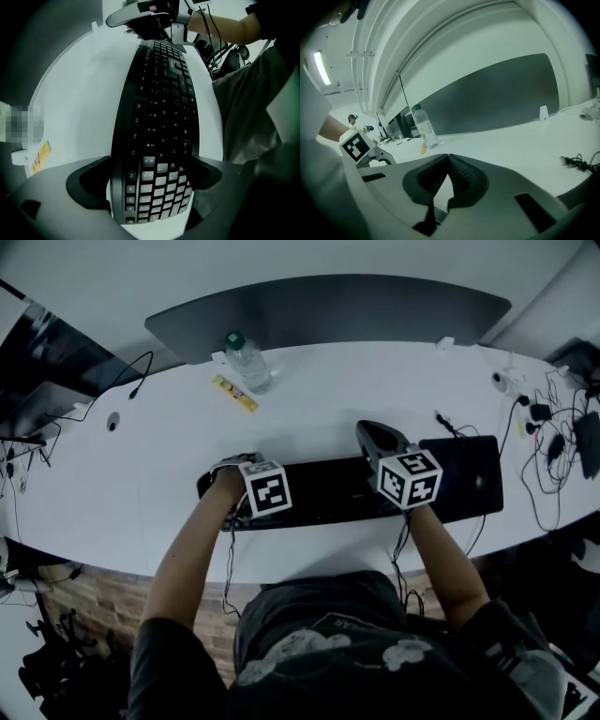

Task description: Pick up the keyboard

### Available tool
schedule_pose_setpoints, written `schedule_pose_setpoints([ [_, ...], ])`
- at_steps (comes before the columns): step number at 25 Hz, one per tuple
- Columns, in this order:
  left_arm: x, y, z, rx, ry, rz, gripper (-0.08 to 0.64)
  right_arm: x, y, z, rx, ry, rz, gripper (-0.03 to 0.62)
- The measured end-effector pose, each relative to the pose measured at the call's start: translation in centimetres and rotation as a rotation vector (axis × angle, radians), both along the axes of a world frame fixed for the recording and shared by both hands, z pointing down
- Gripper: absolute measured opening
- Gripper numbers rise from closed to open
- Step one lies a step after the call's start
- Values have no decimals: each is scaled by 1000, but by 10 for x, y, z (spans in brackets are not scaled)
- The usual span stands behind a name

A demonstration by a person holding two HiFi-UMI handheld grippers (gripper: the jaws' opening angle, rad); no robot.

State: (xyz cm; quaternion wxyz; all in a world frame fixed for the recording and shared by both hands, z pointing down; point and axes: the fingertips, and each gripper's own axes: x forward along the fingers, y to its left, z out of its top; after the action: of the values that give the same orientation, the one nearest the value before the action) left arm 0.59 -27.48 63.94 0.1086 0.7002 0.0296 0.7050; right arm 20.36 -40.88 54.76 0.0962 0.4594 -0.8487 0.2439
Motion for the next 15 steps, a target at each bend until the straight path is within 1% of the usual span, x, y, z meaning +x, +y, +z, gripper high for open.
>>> schedule_pose_setpoints([
  [1,-2,0,-1,5,-7,-1,486,-2,0,1,0,2,-6,2],
  [3,1,-1,0,21,13,-1,486,-5,-1,1,1,8,-18,2],
  [5,-1,0,-1,20,7,-2,486,-11,-1,0,4,9,-35,2],
  [7,-3,0,-2,21,-5,-2,486,-19,-1,-2,2,15,-74,2],
  [8,-3,0,-2,24,-6,-1,486,-23,0,-1,-5,25,-109,2],
  [10,-2,0,-3,33,-3,1,486,-34,5,4,-47,55,-222,2],
  [13,-2,0,-4,55,-1,3,485,-50,15,15,-178,88,-455,3],
  [14,-2,0,-5,66,-2,5,481,-54,19,17,-224,105,-537,14],
  [15,-2,1,-6,77,-2,8,473,-56,24,21,-271,133,-625,71],
])
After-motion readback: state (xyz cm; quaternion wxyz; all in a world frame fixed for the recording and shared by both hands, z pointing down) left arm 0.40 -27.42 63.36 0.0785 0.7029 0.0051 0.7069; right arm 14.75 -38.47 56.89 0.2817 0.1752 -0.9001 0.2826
